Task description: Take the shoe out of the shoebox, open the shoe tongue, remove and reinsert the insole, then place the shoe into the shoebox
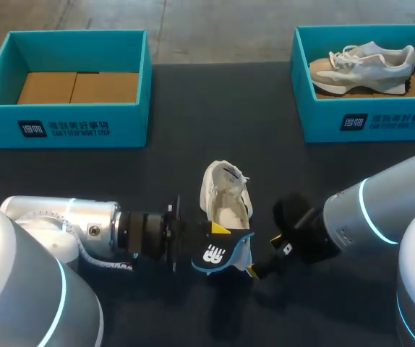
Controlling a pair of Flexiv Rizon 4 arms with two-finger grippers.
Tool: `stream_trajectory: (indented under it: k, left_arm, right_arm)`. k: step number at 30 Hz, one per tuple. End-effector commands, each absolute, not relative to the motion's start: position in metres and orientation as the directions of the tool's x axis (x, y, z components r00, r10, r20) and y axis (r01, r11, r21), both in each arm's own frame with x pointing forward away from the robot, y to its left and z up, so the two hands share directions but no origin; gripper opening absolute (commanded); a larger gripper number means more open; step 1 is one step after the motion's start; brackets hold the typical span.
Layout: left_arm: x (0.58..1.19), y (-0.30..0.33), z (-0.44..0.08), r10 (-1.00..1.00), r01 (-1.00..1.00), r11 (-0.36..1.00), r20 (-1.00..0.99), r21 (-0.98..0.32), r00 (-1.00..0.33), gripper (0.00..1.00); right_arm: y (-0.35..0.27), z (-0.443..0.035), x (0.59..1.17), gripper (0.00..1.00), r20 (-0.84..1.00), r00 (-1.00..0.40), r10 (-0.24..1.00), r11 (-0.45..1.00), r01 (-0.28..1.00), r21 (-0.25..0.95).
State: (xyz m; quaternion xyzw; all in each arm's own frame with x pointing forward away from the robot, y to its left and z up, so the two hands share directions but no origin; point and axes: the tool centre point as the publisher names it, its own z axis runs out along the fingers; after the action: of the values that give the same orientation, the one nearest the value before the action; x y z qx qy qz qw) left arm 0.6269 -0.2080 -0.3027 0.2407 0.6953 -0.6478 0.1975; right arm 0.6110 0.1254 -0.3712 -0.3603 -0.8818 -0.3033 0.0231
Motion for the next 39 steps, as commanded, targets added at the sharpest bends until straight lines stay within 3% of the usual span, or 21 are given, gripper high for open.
stream_trajectory:
  k: [1,39]
  left_arm:
    - [0.627,-0.21,-0.303,0.073,0.586,0.048,-0.582,-0.809,-0.81,0.0]
    - [0.645,-0.216,-0.318,0.058,0.528,0.115,-0.525,-0.841,-0.849,0.0]
  right_arm:
    - [0.124,-0.371,0.609,1.0,0.259,-0.739,0.622,0.554,0.649,0.521]
    - [0.124,-0.371,0.609,1.0,0.259,-0.739,0.622,0.554,0.649,0.521]
